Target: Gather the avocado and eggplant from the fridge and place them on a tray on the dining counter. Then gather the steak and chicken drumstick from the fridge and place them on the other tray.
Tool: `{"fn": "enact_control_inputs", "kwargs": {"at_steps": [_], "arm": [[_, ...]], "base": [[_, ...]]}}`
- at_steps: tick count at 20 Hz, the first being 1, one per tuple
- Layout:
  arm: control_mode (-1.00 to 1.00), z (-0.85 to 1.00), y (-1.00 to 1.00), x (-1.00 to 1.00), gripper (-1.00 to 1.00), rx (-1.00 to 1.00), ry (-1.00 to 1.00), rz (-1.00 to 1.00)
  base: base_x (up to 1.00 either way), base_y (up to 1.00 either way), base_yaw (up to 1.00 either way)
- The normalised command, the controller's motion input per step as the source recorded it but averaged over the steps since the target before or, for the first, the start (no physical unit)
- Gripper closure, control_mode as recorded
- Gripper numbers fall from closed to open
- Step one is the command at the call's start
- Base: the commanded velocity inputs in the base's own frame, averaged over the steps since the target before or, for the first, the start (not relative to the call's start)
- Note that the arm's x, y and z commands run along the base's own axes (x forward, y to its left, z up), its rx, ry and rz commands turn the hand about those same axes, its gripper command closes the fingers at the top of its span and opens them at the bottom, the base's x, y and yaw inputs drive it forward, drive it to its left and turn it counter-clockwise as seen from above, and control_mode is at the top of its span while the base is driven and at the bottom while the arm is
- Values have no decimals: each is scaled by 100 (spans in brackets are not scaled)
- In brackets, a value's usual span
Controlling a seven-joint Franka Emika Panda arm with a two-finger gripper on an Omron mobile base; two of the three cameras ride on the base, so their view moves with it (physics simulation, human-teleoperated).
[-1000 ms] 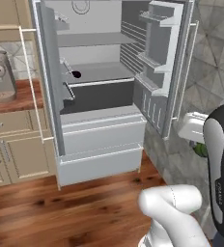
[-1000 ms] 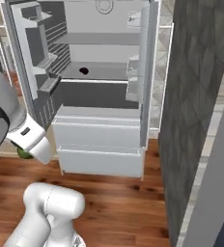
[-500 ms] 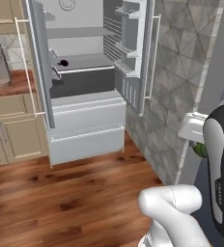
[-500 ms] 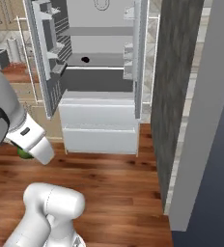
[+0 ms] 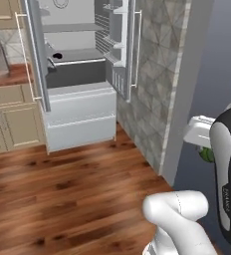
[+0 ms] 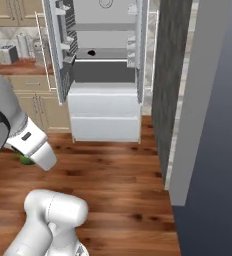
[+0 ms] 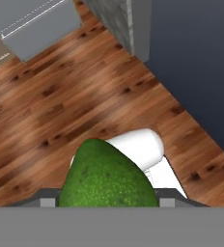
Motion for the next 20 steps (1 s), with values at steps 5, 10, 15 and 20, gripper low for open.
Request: {"fn": "enact_control_inputs", "kwargs": {"at_steps": [5,10,15,20], "arm": [[100,0,0,0,100,0,0,0],[100,0,0,0,100,0,0,0],[100,0,0,0,100,0,0,0],[100,0,0,0,100,0,0,0]], "base": [[-100,31,-3],[-100,37,-4],[-100,37,-3],[-100,36,-1]]}}
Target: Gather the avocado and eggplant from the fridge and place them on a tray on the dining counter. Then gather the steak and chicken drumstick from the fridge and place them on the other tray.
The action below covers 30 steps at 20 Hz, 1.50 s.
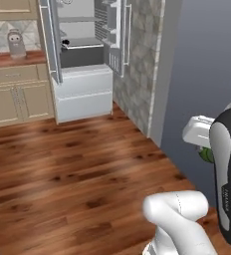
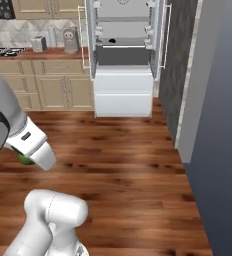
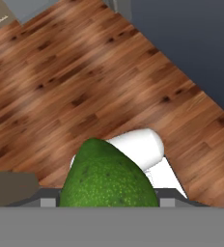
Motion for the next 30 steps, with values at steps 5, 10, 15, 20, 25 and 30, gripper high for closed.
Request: {"fn": "enact_control_inputs", "kwargs": {"at_steps": [5,10,15,20,25,30], "arm": [[100,0,0,0,100,0,0,0],[100,0,0,0,100,0,0,0],[100,0,0,0,100,0,0,0],[100,0,0,0,100,0,0,0],[100,0,0,0,100,0,0,0],[100,0,0,0,100,0,0,0]], "base": [[-100,36,-1],[-100,34,0],[-100,35,-1],[-100,39,0],[-100,43,-1],[-100,55,0]]}}
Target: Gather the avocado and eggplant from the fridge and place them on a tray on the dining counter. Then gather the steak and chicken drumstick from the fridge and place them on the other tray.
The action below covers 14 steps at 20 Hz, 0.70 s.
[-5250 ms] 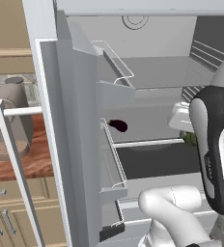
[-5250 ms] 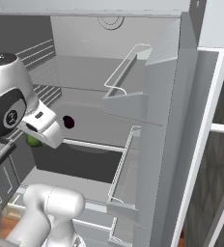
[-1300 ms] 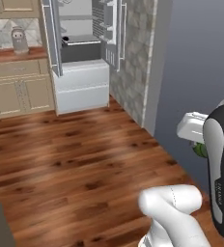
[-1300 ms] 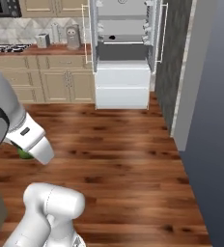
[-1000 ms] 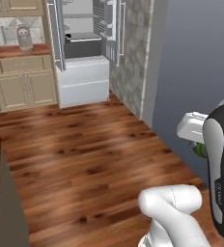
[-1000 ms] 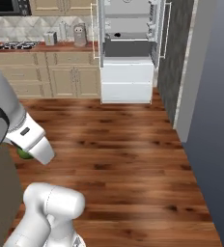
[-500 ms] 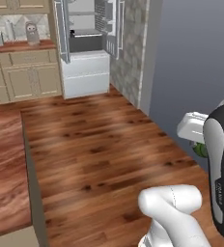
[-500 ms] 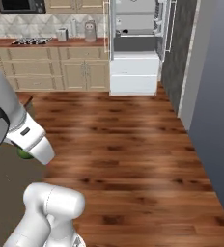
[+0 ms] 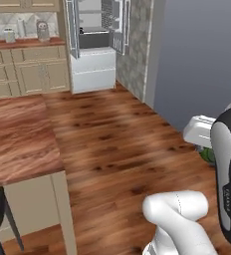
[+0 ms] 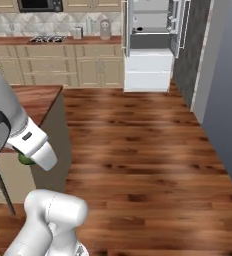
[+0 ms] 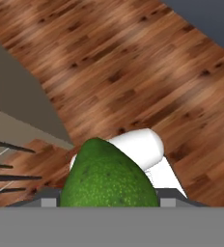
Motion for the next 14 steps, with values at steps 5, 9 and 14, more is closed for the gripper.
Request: {"fn": "enact_control_inputs", "kwargs": {"at_steps": [5,9,14], "arm": [[100,0,0,0,100,0,0,0],[100,0,0,0,100,0,0,0],[100,0,0,0,100,0,0,0]], "base": [[-90,93,0],[-47,100,0],[-29,100,0]]}}
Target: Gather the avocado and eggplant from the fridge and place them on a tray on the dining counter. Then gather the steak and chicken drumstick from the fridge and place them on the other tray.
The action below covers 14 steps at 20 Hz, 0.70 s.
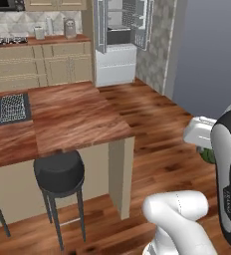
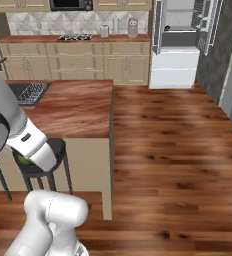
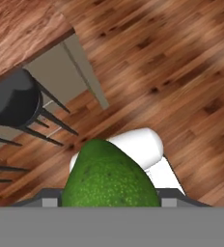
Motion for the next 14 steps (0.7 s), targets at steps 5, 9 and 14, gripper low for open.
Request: {"fn": "enact_control_inputs", "kwargs": {"at_steps": [5,9,14], "arm": [[100,0,0,0,100,0,0,0],[100,0,0,0,100,0,0,0],[100,0,0,0,100,0,0,0]], "base": [[-26,100,0],[-16,100,0],[-3,100,0]]}}
